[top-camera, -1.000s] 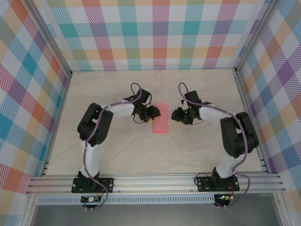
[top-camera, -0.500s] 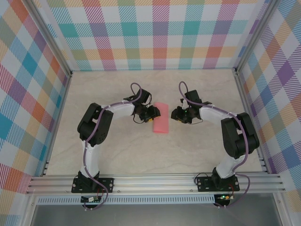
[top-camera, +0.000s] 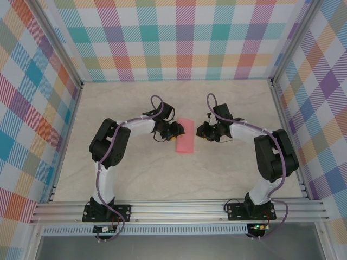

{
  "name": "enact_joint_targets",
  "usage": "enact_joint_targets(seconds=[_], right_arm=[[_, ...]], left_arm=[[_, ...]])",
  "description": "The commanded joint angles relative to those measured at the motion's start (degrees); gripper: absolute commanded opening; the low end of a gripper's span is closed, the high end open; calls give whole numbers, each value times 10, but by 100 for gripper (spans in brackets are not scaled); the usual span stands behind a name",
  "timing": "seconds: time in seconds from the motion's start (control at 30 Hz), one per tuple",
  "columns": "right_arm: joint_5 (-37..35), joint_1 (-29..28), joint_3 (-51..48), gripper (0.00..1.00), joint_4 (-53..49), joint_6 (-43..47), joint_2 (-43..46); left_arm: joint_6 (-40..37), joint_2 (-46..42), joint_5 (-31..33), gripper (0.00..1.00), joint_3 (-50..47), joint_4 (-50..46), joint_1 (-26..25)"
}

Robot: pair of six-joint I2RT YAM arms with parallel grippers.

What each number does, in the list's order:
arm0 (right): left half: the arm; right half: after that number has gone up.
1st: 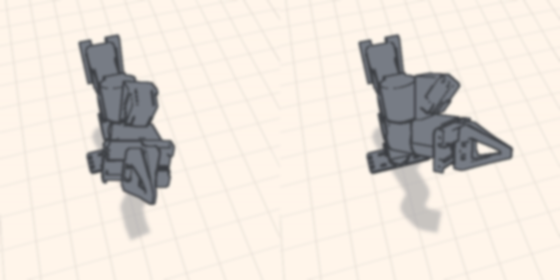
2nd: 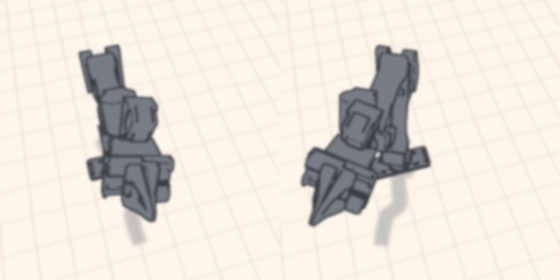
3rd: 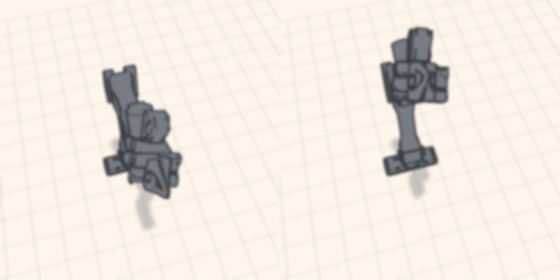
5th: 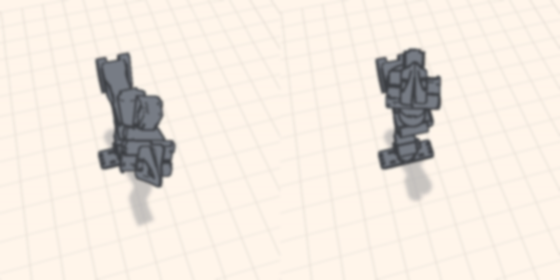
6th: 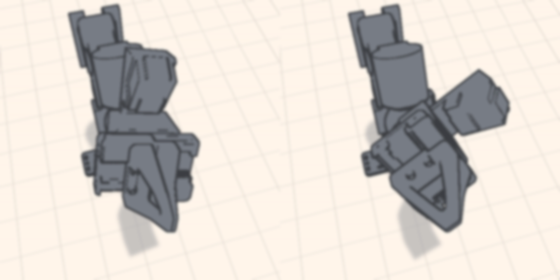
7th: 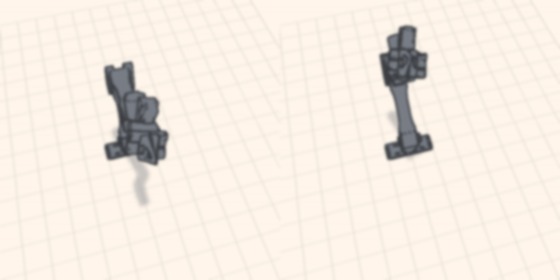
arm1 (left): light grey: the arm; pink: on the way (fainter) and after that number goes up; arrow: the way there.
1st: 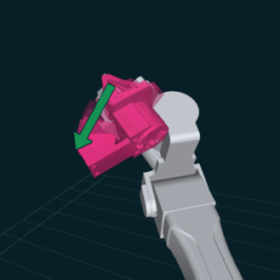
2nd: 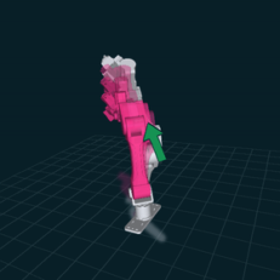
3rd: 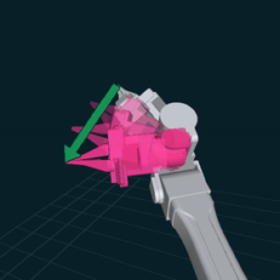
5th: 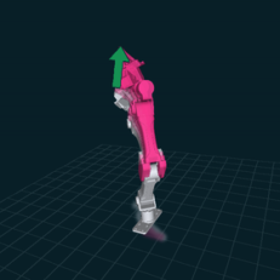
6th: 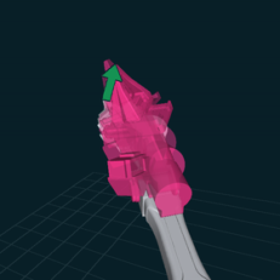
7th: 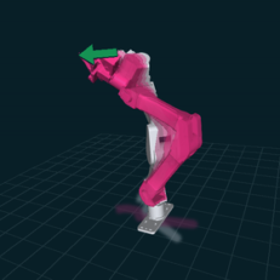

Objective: Fold a paper plane with a square sheet of paper (fold left side to right side)
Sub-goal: First fold in half a square sheet of paper at the center of the table, then hold the square sheet of paper at the center of the table.

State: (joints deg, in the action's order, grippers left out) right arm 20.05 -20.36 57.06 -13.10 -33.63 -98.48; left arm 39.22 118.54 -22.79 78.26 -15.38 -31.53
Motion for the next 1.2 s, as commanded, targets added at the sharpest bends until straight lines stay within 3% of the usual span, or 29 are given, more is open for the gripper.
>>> enact_joint_targets(seconds=[0.0,0.7,0.97,1.17], right_arm=[[-3,-4,-3,25,-5,2,6],[9,-4,14,25,0,-4,0],[54,-14,58,8,29,-14,-73],[58,-21,86,5,26,-14,-116]], left_arm=[[-12,14,21,41,6,-45,-8],[-10,15,27,41,6,-48,-8],[-9,15,29,41,5,-49,-8],[-9,13,30,41,6,-51,-8]])
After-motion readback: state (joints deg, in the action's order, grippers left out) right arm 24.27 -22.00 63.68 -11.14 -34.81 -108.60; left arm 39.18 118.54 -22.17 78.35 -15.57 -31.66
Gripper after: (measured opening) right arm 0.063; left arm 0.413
